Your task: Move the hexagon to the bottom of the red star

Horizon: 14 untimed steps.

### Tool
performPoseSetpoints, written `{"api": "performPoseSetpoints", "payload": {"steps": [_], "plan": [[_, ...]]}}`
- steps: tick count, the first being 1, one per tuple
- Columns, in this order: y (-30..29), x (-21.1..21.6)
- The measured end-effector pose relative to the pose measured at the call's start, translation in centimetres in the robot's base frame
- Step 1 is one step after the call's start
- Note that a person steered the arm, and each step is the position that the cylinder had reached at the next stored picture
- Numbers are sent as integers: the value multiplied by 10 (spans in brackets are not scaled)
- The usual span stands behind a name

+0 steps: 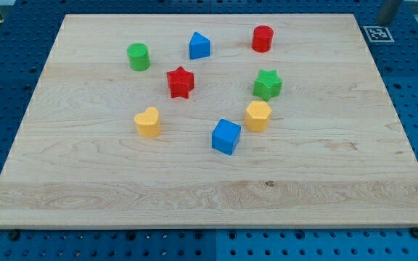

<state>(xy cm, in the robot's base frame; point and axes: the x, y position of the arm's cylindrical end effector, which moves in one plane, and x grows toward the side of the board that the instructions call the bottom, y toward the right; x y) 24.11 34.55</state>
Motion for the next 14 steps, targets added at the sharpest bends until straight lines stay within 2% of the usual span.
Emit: {"api": "performPoseSetpoints", "payload": {"steps": [1, 2, 3, 4, 5, 6, 9, 11, 12, 13, 14], "plan": [[-41, 41], [-61, 40], [-59, 89], [-68, 173], [-107, 233], [-182, 235], [-248, 226], [-325, 226], [-351, 218], [-356, 213], [-356, 192]]}}
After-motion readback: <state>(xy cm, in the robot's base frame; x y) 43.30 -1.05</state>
